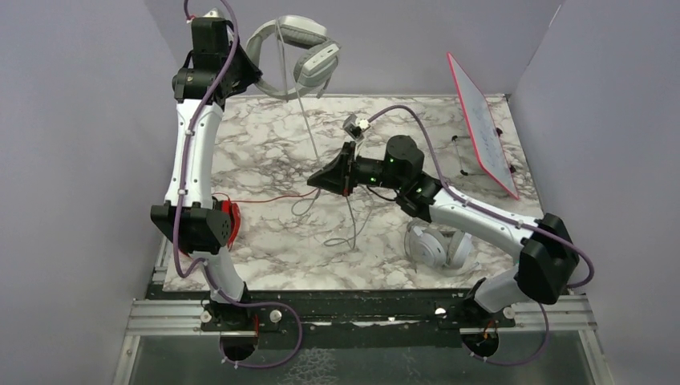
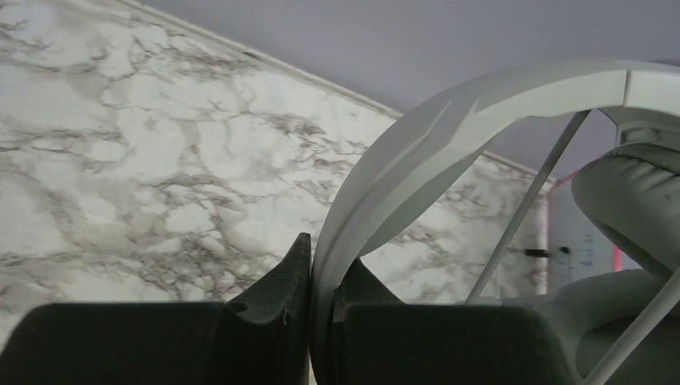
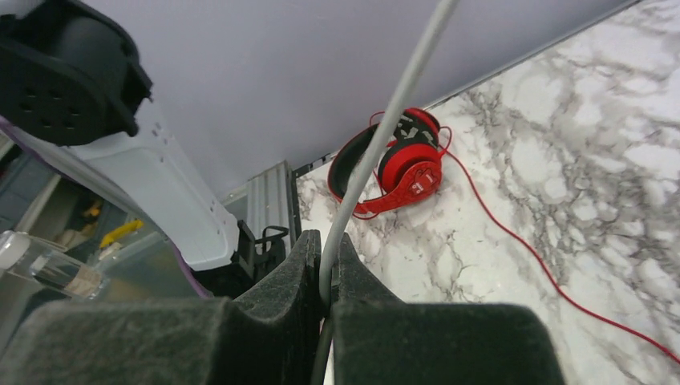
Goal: Wrap the headphones
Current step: Wrap the headphones cable around the headphones.
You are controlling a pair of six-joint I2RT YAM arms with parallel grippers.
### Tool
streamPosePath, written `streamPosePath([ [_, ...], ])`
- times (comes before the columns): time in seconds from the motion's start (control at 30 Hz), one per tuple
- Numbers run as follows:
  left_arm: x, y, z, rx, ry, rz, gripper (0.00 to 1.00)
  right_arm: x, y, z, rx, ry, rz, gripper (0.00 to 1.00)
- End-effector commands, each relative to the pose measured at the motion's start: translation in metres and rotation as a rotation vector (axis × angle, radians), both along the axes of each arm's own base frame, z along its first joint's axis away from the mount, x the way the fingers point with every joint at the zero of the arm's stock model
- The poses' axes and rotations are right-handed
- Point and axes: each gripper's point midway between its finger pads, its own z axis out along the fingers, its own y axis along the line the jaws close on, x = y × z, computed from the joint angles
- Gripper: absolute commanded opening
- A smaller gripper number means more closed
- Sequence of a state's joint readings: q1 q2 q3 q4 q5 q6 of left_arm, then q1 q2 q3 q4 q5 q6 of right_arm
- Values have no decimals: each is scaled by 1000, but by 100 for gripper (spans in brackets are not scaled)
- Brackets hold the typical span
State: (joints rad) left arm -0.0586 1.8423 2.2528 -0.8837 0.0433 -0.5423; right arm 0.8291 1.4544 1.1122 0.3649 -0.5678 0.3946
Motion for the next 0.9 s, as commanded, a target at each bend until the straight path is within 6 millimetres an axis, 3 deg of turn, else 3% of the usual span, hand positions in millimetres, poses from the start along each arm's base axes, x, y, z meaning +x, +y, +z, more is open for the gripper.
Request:
streamPosePath([
  [0.0,-47,-32,134,-247,-341,-146,0,-6,21,-14,101,81,70,0],
  [0.13,-83,-51,154,-303,-371,-265,0,14,27,-49,87,138,23,2],
  [0.23,-111,-68,158,-368,-398,-378,0,35,21,-65,104,173,26,8],
  [0.4,-157,-89,162,-393,-429,-506,0,77,-3,-74,162,196,49,11],
  [0.57,-200,-123,163,-419,-427,-644,0,119,-1,-82,133,150,-44,18],
  [0.73,-232,-129,176,-422,-466,-690,0,158,-1,-97,115,133,-211,21],
  [0.87,-247,-132,191,-415,-507,-726,0,164,2,-122,93,149,-221,22],
])
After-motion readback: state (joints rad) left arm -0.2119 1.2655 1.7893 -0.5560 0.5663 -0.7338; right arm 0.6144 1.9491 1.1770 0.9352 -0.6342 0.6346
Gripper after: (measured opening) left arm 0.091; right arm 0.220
